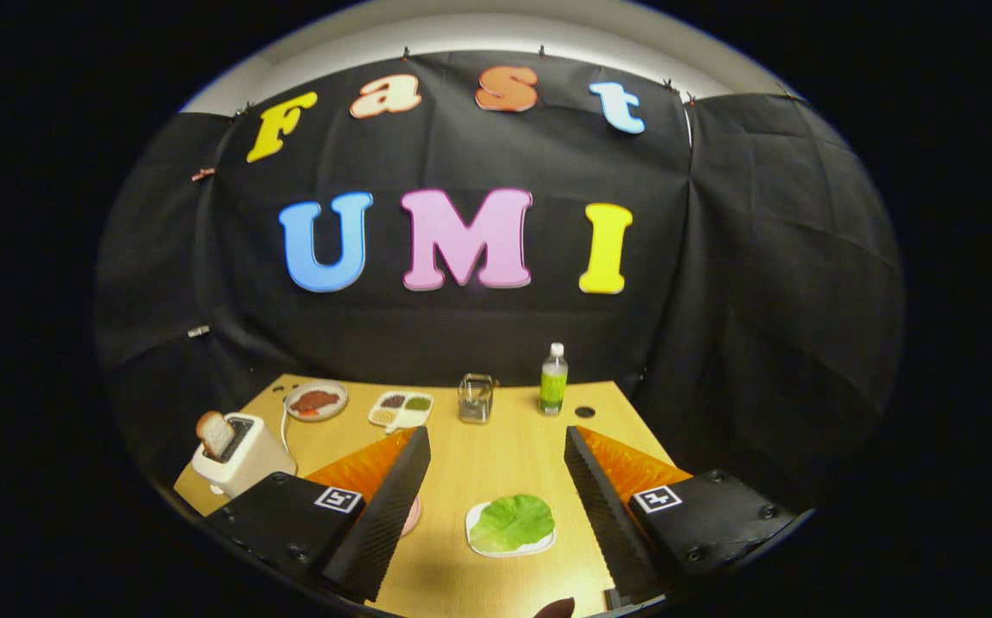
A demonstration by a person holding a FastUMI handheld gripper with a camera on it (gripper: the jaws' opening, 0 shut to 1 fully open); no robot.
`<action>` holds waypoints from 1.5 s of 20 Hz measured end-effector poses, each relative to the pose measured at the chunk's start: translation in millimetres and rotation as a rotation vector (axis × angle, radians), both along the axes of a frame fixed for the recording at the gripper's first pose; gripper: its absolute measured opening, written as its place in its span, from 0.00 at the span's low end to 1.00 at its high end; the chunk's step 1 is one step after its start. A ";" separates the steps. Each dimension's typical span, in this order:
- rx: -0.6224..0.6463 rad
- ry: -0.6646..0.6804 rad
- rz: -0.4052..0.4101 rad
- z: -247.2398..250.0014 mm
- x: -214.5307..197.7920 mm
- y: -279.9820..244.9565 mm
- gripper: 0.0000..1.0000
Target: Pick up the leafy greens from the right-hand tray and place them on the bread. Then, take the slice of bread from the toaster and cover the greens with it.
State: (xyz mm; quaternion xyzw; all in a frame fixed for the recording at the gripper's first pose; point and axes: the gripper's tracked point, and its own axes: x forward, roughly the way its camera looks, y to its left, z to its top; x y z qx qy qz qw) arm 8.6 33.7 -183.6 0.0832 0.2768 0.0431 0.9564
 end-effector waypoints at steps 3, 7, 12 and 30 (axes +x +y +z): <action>0.006 0.172 0.027 -67.7 -4.8 9.3 0.98; 0.011 0.336 0.021 -138.2 -5.1 13.2 0.99; 0.036 0.504 -0.031 -222.3 1.3 26.8 0.98; -0.011 0.723 -0.023 -320.9 -1.2 38.8 0.40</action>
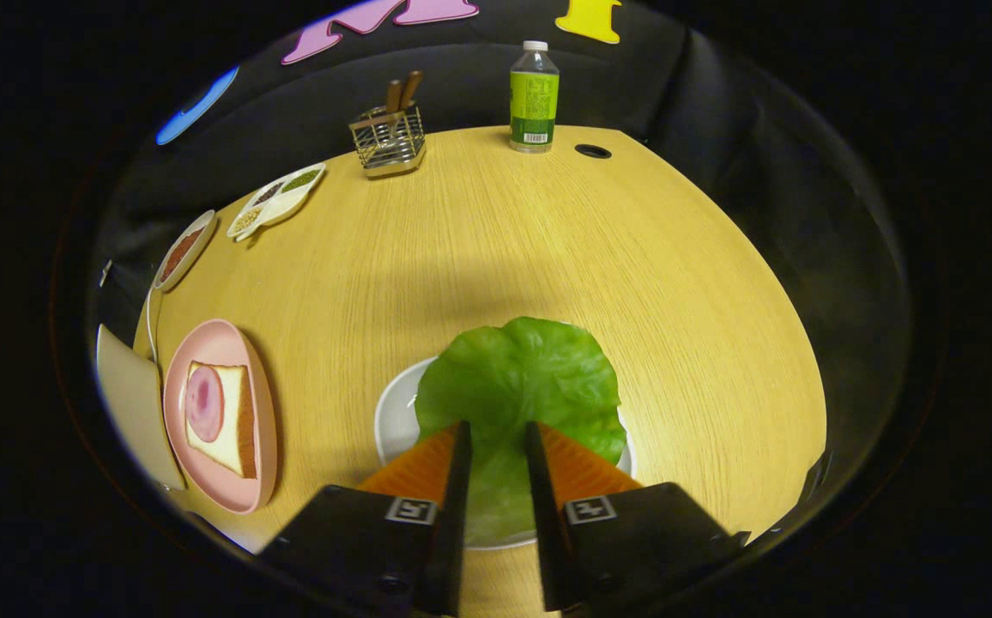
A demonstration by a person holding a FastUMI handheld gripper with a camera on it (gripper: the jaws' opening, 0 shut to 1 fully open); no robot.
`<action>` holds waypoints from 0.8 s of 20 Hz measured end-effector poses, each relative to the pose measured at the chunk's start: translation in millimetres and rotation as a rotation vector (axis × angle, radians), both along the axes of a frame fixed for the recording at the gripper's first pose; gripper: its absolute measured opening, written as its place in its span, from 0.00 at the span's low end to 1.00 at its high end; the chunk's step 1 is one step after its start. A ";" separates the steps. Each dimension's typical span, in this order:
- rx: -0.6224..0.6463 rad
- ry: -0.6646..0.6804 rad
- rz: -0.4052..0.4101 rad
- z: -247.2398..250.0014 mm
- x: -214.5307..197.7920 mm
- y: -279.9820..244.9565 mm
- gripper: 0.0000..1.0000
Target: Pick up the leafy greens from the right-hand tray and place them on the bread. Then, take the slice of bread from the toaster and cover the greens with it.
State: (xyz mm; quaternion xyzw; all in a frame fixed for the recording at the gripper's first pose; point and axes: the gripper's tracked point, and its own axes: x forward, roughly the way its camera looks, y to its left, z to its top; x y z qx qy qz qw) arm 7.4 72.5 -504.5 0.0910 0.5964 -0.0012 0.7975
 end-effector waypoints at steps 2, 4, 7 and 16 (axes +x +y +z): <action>0.012 -0.007 0.010 -0.3 0.7 1.3 0.09; 0.013 -0.025 0.008 4.4 1.8 -1.2 0.08; 0.030 -0.059 0.005 17.4 3.1 -6.0 0.08; 0.017 -0.157 0.140 70.0 -4.2 -19.4 0.08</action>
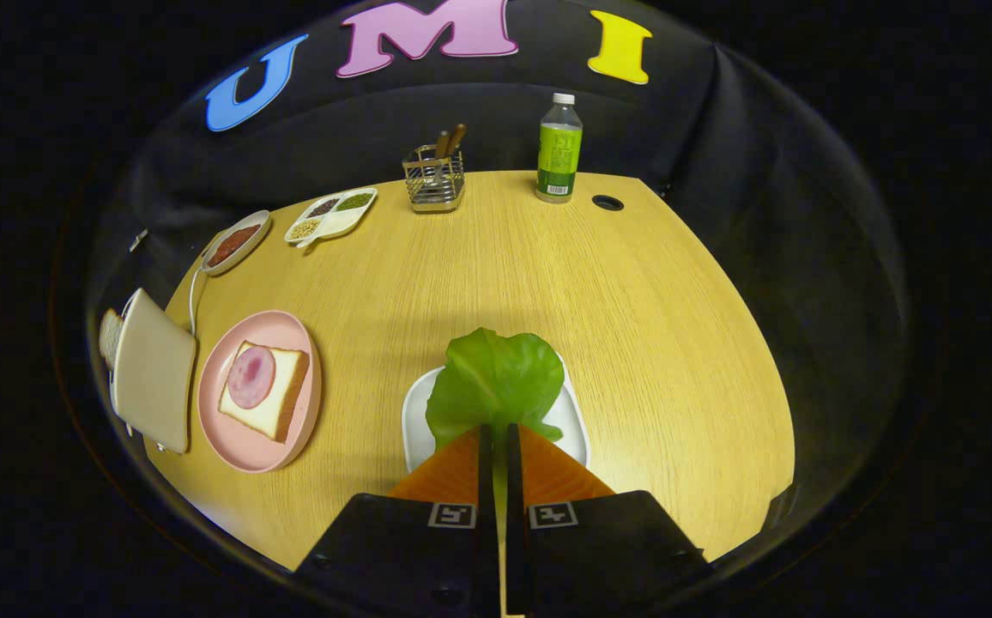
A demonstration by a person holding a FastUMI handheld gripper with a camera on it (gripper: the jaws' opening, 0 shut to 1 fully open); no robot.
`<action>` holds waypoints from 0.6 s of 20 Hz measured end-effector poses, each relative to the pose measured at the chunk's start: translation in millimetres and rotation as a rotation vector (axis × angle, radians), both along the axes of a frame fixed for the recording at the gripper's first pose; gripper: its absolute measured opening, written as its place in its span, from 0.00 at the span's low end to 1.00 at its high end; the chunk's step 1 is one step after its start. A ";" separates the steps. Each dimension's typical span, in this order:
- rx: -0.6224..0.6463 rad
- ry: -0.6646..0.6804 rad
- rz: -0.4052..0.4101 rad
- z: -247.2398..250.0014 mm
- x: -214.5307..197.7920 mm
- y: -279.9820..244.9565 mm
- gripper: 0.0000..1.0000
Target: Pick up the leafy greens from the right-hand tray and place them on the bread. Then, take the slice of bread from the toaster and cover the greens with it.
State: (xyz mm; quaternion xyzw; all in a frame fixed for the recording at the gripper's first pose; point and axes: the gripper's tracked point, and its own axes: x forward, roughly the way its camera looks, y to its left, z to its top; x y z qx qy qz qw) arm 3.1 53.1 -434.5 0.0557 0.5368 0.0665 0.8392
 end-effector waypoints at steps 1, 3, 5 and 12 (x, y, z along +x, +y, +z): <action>-0.002 -0.015 0.025 8.0 1.1 2.0 0.08; 0.004 -0.058 0.069 27.3 7.4 10.5 0.08; 0.024 -0.101 0.110 49.3 16.2 25.2 0.08; 0.060 -0.218 0.341 104.1 34.6 103.9 0.08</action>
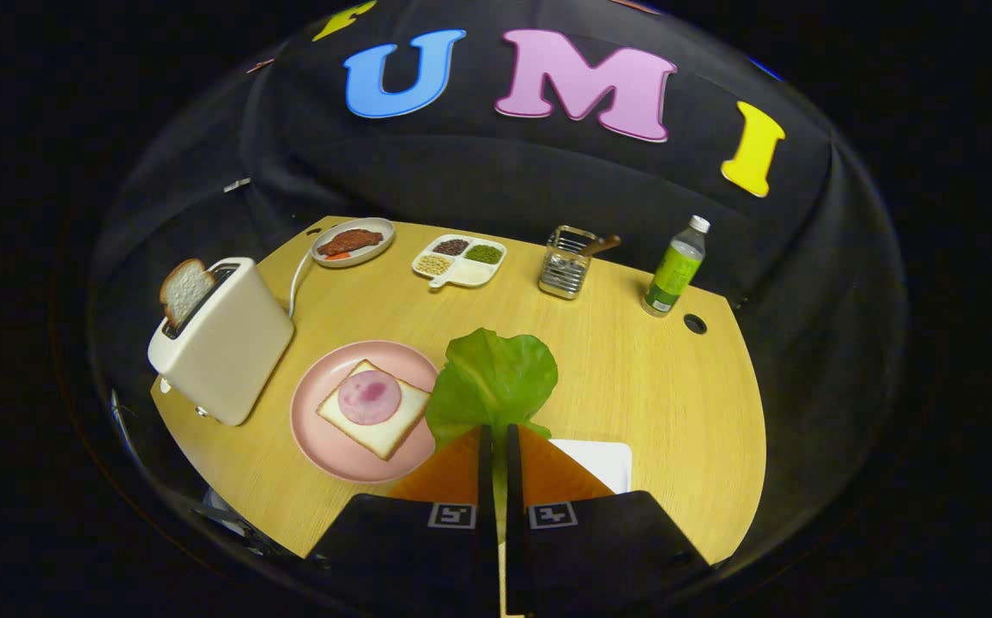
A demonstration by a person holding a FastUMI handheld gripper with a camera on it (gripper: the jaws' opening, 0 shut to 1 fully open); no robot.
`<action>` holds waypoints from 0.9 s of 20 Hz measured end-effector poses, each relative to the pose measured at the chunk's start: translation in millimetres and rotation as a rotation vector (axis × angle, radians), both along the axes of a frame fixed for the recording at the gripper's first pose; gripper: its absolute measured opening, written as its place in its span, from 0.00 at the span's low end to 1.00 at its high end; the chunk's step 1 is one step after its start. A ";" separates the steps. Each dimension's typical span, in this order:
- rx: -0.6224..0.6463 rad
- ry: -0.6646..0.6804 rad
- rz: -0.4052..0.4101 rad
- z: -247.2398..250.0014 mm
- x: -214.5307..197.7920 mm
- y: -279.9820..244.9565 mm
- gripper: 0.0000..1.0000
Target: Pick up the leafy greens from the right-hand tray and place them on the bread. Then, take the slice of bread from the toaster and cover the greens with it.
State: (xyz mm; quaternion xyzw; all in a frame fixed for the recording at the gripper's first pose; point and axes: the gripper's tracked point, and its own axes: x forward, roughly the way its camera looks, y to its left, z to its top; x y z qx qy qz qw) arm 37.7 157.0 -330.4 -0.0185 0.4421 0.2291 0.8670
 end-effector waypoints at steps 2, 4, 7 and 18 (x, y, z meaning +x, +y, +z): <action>0.005 -0.021 0.056 8.9 2.7 22.9 0.08; 0.007 -0.037 0.106 16.1 4.3 40.0 0.08; -0.001 -0.053 0.183 19.3 4.1 69.9 0.08; -0.102 0.001 0.330 -22.0 -4.5 132.3 0.28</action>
